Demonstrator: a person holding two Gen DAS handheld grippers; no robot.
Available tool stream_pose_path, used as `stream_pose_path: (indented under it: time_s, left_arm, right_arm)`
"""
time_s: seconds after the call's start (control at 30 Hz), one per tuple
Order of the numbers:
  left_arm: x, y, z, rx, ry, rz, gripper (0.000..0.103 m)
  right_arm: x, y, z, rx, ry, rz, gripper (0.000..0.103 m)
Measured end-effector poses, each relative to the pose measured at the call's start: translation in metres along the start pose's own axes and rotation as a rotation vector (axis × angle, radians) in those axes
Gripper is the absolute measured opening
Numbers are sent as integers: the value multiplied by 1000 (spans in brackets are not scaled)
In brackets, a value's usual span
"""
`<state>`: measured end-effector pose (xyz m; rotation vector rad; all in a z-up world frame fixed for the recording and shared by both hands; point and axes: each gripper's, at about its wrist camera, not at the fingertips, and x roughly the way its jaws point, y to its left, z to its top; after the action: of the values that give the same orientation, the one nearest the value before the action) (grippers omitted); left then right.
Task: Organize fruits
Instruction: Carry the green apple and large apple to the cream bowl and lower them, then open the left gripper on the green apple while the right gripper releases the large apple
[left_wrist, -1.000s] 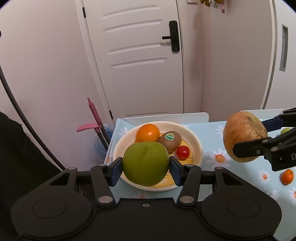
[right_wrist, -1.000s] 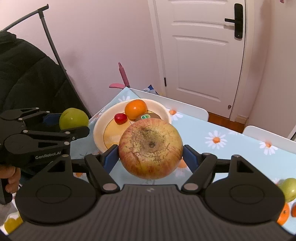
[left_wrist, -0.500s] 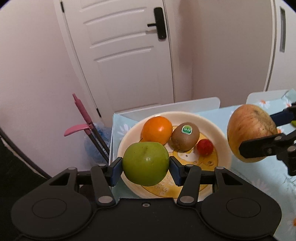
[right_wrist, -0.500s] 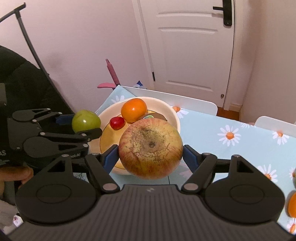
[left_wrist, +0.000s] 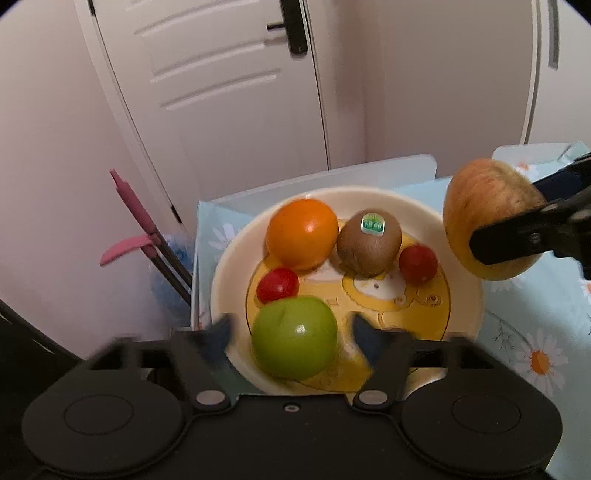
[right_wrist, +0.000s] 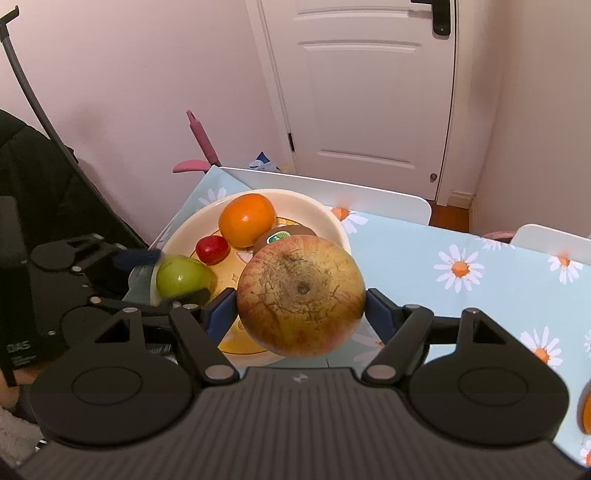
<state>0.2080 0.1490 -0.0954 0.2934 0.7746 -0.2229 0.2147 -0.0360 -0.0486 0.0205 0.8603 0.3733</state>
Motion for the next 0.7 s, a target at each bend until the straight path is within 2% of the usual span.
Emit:
stream_pose_path:
  time_s: [0.03, 0.23, 0.43, 0.7]
  left_arm:
    - [-4, 0, 0, -10, -16, -4, 95]
    - [-26, -3, 0, -43, -20, -7, 95]
    - [-48, -4, -11, -123, -7, 3, 97]
    - [-63, -12, -27, -176, 10, 41, 97]
  right_arm:
    - [0, -1, 1, -5, 0, 1, 90]
    - [-2, -1, 6, -46, 1, 25, 90]
    - [6, 7, 7, -107, 29, 72, 90]
    - [26, 26, 2, -201, 64, 131, 90]
